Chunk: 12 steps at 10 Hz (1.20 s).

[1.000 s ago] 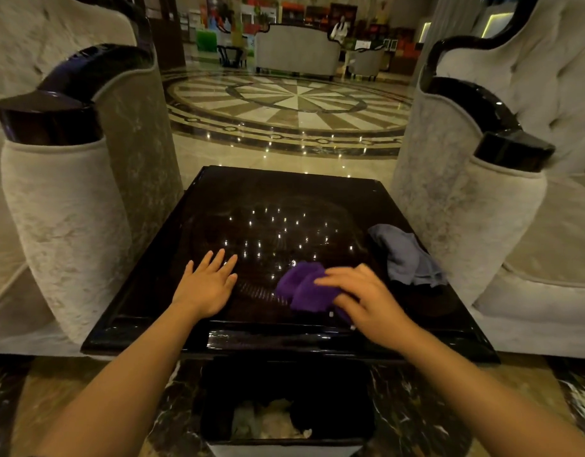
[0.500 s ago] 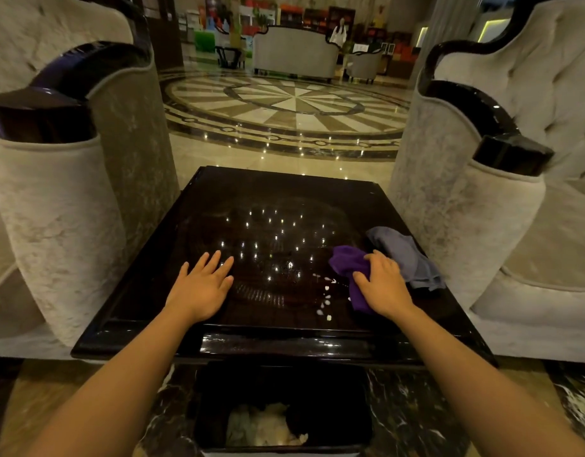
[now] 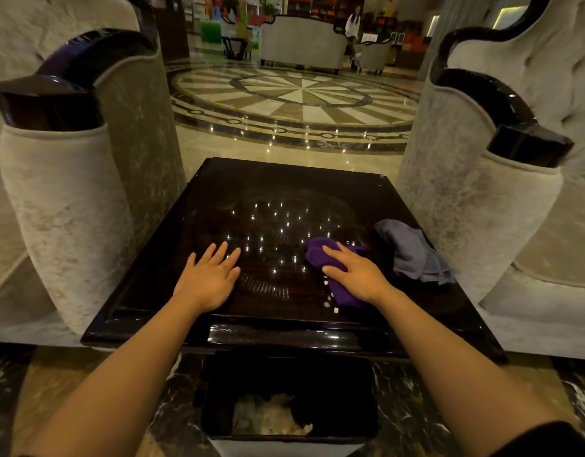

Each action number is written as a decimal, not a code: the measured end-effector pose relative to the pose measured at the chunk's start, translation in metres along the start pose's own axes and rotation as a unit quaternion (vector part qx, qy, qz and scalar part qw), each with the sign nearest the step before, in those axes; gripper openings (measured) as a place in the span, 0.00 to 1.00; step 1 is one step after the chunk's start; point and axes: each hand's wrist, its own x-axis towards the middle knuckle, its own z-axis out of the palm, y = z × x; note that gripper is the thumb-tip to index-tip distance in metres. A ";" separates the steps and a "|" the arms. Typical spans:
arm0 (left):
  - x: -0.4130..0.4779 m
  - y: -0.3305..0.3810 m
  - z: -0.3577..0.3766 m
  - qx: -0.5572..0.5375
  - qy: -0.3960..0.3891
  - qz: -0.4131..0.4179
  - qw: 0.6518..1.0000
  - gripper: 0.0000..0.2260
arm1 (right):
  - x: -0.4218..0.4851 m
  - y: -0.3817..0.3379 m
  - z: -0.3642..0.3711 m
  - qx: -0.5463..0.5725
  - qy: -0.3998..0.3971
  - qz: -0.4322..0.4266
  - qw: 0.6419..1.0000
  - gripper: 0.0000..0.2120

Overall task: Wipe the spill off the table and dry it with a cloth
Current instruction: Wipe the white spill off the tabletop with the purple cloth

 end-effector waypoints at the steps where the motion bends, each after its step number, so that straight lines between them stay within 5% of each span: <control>1: 0.000 -0.001 0.000 0.001 -0.001 0.000 1.000 0.22 | -0.004 -0.010 0.005 0.025 -0.007 -0.031 0.999 0.23; 6: -0.001 0.001 -0.001 -0.003 0.008 0.000 1.000 0.22 | -0.081 -0.055 0.035 0.049 -0.039 -0.287 0.956 0.20; 12: -0.003 0.003 -0.002 -0.004 0.011 -0.003 1.000 0.22 | -0.092 -0.041 0.023 -0.013 -0.034 -0.250 0.968 0.21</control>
